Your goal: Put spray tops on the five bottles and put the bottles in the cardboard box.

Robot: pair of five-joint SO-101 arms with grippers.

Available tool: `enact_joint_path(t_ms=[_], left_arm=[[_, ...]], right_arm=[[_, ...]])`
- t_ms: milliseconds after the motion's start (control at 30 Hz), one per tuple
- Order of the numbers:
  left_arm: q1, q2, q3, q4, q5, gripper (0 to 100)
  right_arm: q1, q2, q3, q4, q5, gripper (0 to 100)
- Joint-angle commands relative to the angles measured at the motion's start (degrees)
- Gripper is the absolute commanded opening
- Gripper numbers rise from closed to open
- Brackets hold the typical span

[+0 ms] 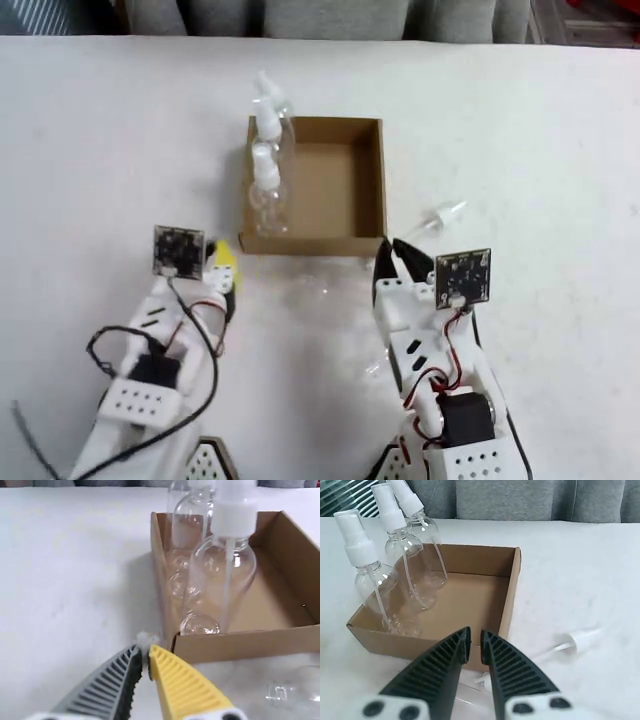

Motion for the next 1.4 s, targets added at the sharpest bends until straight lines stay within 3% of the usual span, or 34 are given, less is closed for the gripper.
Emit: enact_joint_path(t_ms=[0,300,400,600,733,867,1367], left_arm=[[-2.33,-14.20,-0.09,13.89,0.18,2],[-3.12,-35.56,1.49,39.30,-0.09,2],[-3.82,-39.43,1.41,44.22,-1.67,3],[-3.21,-38.81,1.32,48.44,-12.13,3],[-1.63,-38.81,1.32,52.22,-13.98,3],[-1.36,-38.81,1.32,53.45,-15.65,3],[-1.54,-38.81,1.32,53.63,-16.26,3]], right_arm=[[-0.13,-0.04,-0.88,0.13,2.73,1.8],[0.22,-0.04,-0.62,0.48,3.25,1.8],[0.13,-0.04,-0.53,0.57,3.25,1.8],[0.13,-0.04,-1.41,5.32,3.78,1.8],[0.22,0.04,-5.19,13.32,11.78,1.8],[0.31,2.24,-11.16,19.03,14.68,1.8],[-0.22,57.27,-35.16,19.91,19.43,1.8]])
